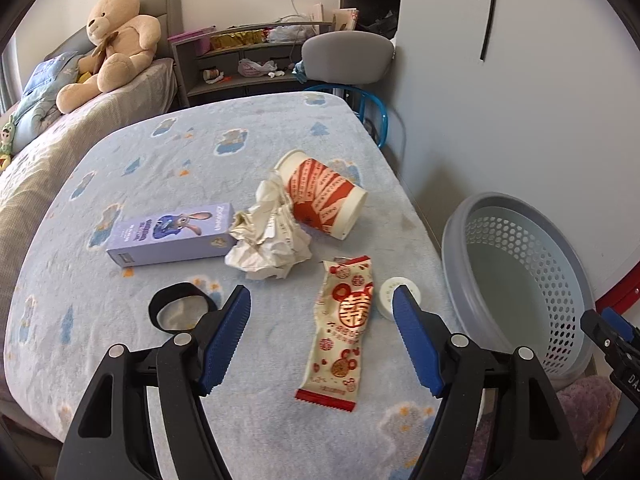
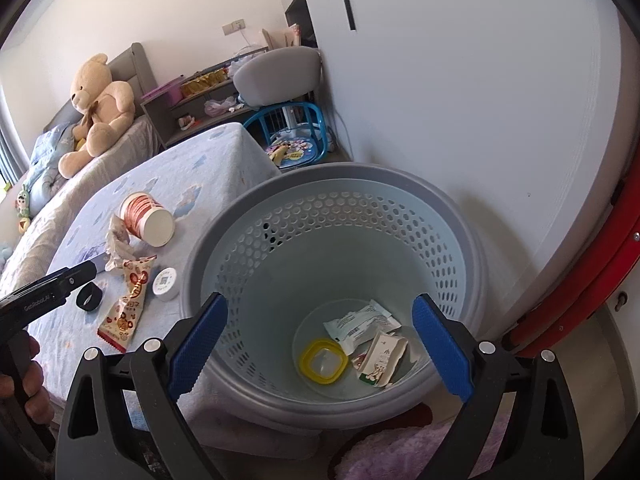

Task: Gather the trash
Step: 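Move both open grippers back from the basket toward the table, then grasp the red-and-white snack wrapper with the right gripper and lift it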

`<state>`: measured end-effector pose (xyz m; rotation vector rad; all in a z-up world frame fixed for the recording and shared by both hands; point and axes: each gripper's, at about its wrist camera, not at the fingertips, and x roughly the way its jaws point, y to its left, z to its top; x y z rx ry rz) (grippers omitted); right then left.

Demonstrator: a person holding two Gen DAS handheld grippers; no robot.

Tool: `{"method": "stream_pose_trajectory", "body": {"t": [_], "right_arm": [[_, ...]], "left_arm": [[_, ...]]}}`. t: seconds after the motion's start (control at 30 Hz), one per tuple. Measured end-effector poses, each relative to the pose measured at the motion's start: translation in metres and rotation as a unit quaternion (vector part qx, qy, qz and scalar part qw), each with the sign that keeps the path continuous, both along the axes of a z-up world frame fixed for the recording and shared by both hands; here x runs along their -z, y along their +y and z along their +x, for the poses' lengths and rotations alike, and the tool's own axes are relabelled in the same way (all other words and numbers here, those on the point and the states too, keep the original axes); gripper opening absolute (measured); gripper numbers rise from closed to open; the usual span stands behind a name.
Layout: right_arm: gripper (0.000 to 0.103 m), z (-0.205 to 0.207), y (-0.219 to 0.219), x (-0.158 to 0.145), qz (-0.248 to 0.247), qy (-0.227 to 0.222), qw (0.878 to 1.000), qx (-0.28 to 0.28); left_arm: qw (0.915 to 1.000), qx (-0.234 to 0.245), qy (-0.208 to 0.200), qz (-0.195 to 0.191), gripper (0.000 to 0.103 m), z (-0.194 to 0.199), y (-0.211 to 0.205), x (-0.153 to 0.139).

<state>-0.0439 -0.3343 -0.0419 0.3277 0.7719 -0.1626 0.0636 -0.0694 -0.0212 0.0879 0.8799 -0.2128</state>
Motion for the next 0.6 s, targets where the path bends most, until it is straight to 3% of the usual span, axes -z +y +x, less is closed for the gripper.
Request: {"method": "stream_pose_trajectory", "body": {"t": [0.6], "right_arm": [[0.092, 0.052, 0.132, -0.008, 0.015, 0.003, 0.992, -0.124]], "left_arm": [[0.9966, -0.081, -0.015, 0.009, 0.071, 0.004, 0.105, 0.019]]}}
